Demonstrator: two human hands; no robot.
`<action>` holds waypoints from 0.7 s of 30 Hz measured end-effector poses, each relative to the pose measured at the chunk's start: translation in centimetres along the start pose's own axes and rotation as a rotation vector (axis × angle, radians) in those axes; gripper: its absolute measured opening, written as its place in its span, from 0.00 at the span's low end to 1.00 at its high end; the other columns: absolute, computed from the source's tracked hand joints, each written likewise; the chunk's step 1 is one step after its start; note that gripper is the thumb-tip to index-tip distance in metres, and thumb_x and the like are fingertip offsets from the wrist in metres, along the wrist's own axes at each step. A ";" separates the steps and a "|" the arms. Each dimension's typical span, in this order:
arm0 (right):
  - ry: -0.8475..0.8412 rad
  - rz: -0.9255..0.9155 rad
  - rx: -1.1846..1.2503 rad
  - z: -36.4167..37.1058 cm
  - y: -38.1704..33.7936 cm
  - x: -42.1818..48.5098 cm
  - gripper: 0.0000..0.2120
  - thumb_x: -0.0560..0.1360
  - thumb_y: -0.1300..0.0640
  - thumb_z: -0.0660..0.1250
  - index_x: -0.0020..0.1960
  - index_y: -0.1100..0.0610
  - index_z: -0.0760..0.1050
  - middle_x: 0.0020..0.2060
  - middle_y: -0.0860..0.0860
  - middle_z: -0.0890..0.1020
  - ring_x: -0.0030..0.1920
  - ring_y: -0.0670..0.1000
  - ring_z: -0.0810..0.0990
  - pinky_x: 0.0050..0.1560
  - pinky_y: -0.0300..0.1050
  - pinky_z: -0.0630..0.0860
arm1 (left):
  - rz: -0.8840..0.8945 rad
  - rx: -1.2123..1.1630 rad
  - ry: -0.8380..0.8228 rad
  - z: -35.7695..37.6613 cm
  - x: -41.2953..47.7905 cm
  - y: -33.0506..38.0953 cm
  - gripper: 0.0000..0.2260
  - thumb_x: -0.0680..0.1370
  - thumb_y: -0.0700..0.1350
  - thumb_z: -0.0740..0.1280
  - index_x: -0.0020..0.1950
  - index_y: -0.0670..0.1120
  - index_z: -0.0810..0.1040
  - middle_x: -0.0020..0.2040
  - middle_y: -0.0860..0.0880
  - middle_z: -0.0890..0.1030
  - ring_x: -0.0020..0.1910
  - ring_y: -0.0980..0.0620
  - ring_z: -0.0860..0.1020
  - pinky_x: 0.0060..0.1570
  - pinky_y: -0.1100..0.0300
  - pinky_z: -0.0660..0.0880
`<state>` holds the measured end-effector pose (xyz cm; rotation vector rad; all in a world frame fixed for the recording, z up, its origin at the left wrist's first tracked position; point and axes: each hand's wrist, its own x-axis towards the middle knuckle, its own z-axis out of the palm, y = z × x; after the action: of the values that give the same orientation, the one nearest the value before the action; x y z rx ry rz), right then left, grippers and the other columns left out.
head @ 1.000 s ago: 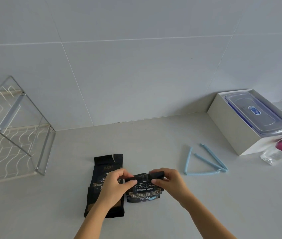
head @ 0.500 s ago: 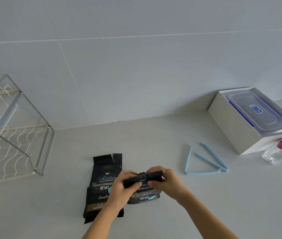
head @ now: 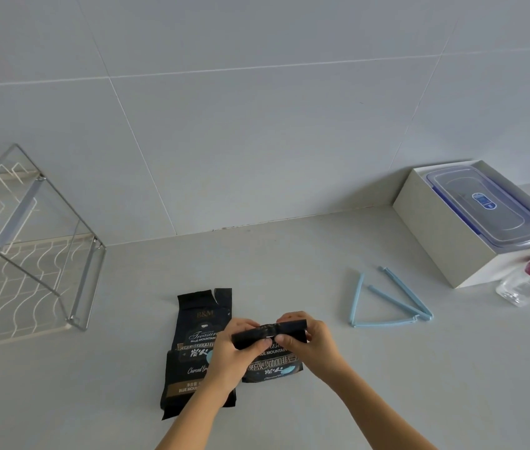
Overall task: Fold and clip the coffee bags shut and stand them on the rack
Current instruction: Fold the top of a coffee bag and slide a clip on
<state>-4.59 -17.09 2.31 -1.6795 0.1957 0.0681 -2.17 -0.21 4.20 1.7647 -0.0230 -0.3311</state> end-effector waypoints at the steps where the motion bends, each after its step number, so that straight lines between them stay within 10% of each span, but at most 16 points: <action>1: 0.008 0.000 0.005 0.0 0.0 0.0 0.08 0.68 0.64 0.75 0.45 0.58 0.80 0.41 0.47 0.82 0.39 0.39 0.80 0.41 0.30 0.75 | -0.001 -0.007 0.003 0.0 -0.1 0.0 0.09 0.68 0.35 0.74 0.45 0.39 0.78 0.40 0.46 0.81 0.38 0.58 0.80 0.37 0.68 0.76; 21: 0.125 0.081 0.284 0.4 0.6 -0.8 0.13 0.75 0.52 0.64 0.44 0.59 0.84 0.53 0.54 0.78 0.50 0.46 0.80 0.47 0.39 0.76 | -0.119 -0.138 -0.122 -0.7 0.3 -0.7 0.13 0.70 0.40 0.73 0.54 0.44 0.78 0.51 0.40 0.83 0.50 0.47 0.82 0.47 0.55 0.81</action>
<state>-5.43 -16.66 1.83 -1.3928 0.3520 -0.0045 -1.87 0.59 3.64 1.6103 0.0173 -0.5143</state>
